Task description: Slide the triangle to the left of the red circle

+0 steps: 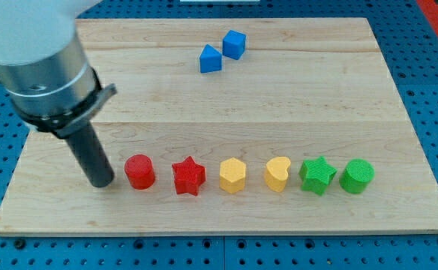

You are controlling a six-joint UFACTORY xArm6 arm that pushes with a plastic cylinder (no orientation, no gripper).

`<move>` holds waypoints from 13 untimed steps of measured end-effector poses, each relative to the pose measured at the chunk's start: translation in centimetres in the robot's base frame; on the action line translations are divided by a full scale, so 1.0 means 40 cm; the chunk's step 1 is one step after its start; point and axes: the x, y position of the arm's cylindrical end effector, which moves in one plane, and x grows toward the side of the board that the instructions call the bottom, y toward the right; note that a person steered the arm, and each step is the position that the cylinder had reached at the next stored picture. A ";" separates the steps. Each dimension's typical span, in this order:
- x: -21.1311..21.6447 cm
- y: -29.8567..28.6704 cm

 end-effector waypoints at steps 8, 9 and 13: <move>-0.505 0.364; -0.420 0.324; -0.353 0.083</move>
